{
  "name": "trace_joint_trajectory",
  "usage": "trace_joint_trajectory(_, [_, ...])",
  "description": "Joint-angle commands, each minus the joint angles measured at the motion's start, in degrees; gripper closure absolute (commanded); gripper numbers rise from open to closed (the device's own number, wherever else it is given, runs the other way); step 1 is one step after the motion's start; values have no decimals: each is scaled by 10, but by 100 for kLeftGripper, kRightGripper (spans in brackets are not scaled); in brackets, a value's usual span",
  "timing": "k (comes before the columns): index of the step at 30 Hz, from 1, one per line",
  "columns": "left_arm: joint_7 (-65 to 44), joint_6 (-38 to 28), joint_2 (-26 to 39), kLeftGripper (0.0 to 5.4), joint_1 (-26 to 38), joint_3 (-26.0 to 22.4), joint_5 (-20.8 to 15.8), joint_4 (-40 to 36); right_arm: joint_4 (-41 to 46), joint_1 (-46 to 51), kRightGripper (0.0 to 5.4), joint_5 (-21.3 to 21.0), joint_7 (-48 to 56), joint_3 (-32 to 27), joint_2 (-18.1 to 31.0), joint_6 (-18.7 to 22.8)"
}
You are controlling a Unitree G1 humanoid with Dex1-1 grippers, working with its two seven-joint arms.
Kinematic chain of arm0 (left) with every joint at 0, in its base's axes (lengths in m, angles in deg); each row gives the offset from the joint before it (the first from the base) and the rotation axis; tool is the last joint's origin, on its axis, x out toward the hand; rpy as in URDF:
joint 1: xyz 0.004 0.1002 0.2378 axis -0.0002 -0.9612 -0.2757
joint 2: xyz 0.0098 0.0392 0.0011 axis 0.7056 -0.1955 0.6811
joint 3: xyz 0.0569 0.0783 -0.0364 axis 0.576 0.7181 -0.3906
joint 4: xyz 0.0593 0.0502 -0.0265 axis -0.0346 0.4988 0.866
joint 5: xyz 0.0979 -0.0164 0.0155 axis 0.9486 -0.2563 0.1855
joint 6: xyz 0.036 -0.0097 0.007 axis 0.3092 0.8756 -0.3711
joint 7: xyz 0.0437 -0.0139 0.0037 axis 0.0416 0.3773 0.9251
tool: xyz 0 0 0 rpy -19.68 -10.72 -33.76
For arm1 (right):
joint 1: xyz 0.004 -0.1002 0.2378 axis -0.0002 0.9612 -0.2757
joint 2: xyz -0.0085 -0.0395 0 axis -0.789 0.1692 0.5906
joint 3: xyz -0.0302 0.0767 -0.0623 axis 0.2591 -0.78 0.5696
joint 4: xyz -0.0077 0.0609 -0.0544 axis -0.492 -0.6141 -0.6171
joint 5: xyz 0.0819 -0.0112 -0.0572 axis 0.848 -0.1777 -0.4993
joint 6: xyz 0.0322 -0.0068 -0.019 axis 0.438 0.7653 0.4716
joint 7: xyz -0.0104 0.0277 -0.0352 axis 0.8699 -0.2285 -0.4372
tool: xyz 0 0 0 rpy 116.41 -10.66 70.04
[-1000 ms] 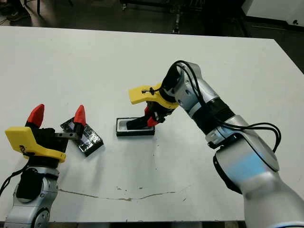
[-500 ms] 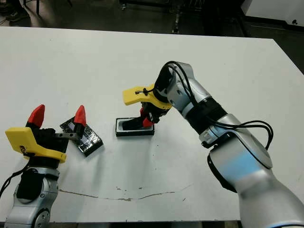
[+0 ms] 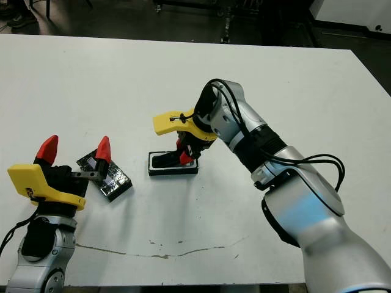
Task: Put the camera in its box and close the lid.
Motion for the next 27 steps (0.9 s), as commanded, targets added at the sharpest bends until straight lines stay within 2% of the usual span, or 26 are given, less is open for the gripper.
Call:
trace_joint_trajectory(1, [2, 4, -2, 0, -4, -1, 1, -1, -5, 11, 373, 15, 6, 6, -25, 7])
trace_joint_trajectory(7, [1, 7, -3, 0, -2, -1, -6, -2, 4, 17, 373, 15, 0, 3, -23, -4])
trace_joint_trajectory(10, [2, 6, 0, 0, 0, 0, 0, -1, 3, 18, 373, 19, -1, -1, -16, -40])
trace_joint_trajectory(14, [1, 4, 0, 0, 0, 0, 1, 0, -10, 17, 305, 26, 4, -7, -11, -68])
trace_joint_trajectory(20, [1, 10, 0, 0, -1, -1, -4, -2, -31, 13, 217, 29, -10, -8, -1, -155])
trace_joint_trajectory(27, [1, 7, -1, 0, -2, -1, -3, -1, -67, -8, 101, 30, -13, -19, -2, -170])
